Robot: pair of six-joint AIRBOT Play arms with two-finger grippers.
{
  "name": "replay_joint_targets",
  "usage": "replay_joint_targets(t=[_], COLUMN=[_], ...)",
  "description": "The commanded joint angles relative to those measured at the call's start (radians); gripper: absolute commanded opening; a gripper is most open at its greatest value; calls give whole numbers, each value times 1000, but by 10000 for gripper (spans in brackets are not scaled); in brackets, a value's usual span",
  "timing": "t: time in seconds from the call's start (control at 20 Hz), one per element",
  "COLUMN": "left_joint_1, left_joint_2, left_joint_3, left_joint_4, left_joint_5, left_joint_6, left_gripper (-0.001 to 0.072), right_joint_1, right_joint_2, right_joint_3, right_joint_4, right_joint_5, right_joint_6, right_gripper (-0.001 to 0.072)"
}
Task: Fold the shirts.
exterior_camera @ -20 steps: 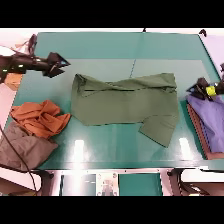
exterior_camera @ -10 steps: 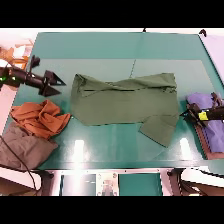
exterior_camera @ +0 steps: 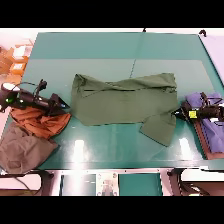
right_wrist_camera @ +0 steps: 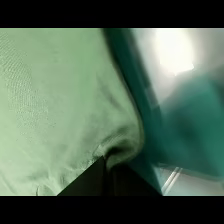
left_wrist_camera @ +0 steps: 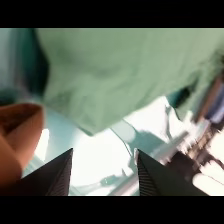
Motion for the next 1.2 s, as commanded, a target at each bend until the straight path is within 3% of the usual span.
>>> replay_joint_targets(t=[0.0, 0.25, 0.4, 0.45, 0.5, 0.55, 0.7, 0.9, 1.15], left_joint_1=[-35, -301, -360, -359, -360, -359, -359, -359, -359], left_joint_2=[93, 90, 90, 90, 90, 92, 125, 267, 391], left_joint_3=[-177, -253, -252, -252, -246, -229, -96, 235, 786], left_joint_4=[-23, -16, -14, -25, -32, -32, -32, -30, -17], left_joint_5=[179, 458, 630, 642, 627, 580, 426, 342, 311], left_joint_6=[62, 19, -37, -43, -37, -26, -25, -56, -86], left_gripper=[467, 468, 466, 406, 175, 26, 25, 25, 26], right_joint_1=[22, 22, 22, 22, 22, 22, 21, 19, -40], right_joint_2=[-14, -14, -14, -14, -13, -13, 22, 184, 476], right_joint_3=[39, 70, 70, 70, 71, 76, 134, 350, 739], right_joint_4=[31, 38, 38, 38, 38, 39, 89, 227, 298], right_joint_5=[-15, -14, -3, 1, 7, 19, 97, 201, 104], right_joint_6=[-20, -20, -20, -20, -20, -20, -20, -19, 11], right_gripper=[20, 20, 20, 20, 20, 20, 20, 20, 20])
